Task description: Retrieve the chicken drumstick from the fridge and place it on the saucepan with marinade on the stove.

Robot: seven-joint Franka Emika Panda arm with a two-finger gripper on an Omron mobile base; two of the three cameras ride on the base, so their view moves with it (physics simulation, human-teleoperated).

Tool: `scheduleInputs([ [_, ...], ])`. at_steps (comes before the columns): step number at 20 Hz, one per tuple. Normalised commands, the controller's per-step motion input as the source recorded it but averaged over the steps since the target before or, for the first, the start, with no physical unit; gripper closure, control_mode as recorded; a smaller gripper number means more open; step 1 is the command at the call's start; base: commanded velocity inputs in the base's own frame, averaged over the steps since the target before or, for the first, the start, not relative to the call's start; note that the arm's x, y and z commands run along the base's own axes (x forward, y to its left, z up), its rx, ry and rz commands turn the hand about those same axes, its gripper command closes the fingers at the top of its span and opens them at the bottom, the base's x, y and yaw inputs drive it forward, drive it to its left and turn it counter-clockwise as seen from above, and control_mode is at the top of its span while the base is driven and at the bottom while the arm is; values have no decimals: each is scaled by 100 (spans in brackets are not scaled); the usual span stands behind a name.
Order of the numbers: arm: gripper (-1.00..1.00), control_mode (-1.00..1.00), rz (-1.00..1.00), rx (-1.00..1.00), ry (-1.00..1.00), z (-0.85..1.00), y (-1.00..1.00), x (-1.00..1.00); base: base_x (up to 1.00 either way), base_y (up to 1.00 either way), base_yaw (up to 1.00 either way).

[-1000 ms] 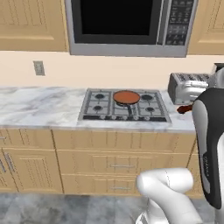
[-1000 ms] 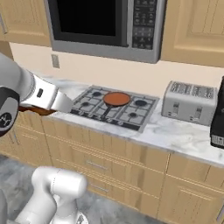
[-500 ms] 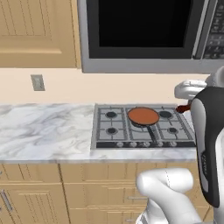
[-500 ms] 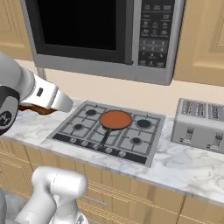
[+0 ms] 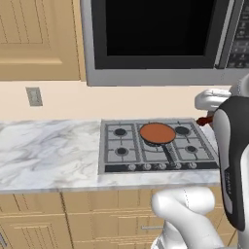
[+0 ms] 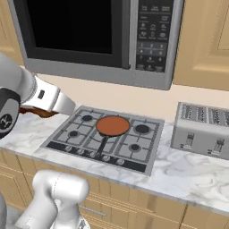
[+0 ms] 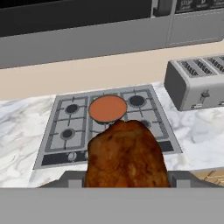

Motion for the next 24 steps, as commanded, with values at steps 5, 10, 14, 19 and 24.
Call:
scheduleInputs([
  [5,100,100,0,0,0,0,0,0,5,54,-1],
  [10,100,100,0,0,0,0,0,0,7,31,0],
  [14,100,100,0,0,0,0,0,0,13,0,0],
  [19,100,100,0,0,0,0,0,0,8,-16,0],
  [24,100,100,0,0,0,0,0,0,8,-33,0],
])
